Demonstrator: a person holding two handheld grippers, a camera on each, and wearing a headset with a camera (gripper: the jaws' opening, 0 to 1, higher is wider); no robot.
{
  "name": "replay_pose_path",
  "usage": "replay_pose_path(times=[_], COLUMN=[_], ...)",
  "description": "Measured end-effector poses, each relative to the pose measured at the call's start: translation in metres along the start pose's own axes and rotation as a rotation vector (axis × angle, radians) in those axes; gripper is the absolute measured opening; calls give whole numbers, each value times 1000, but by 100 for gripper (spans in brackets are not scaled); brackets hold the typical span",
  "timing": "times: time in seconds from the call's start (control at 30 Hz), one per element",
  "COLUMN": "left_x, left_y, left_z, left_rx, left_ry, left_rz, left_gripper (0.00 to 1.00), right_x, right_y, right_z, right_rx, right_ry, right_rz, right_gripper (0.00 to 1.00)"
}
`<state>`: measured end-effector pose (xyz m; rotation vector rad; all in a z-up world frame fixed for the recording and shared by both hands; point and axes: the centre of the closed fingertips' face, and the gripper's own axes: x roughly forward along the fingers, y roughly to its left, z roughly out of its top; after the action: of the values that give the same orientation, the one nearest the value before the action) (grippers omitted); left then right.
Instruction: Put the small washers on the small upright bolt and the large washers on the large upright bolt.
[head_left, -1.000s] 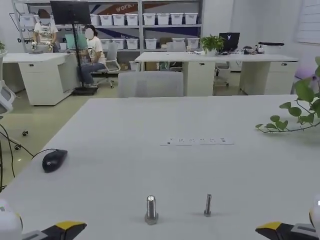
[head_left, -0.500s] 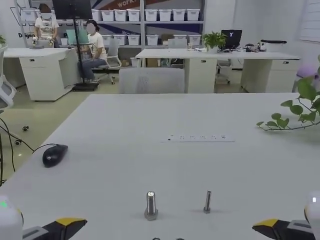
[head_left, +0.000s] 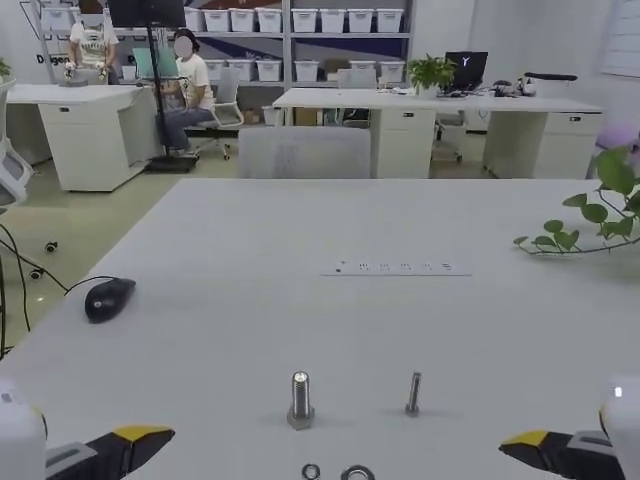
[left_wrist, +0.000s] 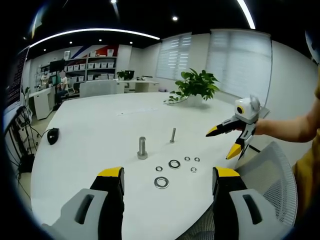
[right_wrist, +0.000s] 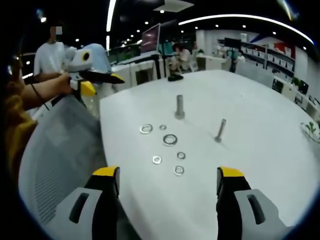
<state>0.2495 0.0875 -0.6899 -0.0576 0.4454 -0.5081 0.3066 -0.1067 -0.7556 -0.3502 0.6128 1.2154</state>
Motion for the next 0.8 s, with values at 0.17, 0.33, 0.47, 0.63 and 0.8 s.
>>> replay_pose_path(times=[0.17, 0.33, 0.47, 0.63, 0.8], left_x=[1, 1, 1, 1, 0], left_y=[-1, -1, 0, -1, -1], left_z=[0, -1, -2, -3, -3], left_rx=[-3, -9, -9, -9, -12], left_ry=[-2, -6, -4, -1, -3], left_rz=[-3, -2, -1, -1, 0], left_gripper=[71, 71, 71, 71, 71], right_x=[1, 4, 5, 7, 10], right_y=[0, 1, 1, -1, -1], right_z=[0, 1, 2, 1, 0], right_rx=[-15, -27, -36, -61, -90], right_ry=[14, 26, 29, 55, 85], right_rz=[10, 22, 27, 34, 45], right_gripper=[80, 79, 79, 78, 77])
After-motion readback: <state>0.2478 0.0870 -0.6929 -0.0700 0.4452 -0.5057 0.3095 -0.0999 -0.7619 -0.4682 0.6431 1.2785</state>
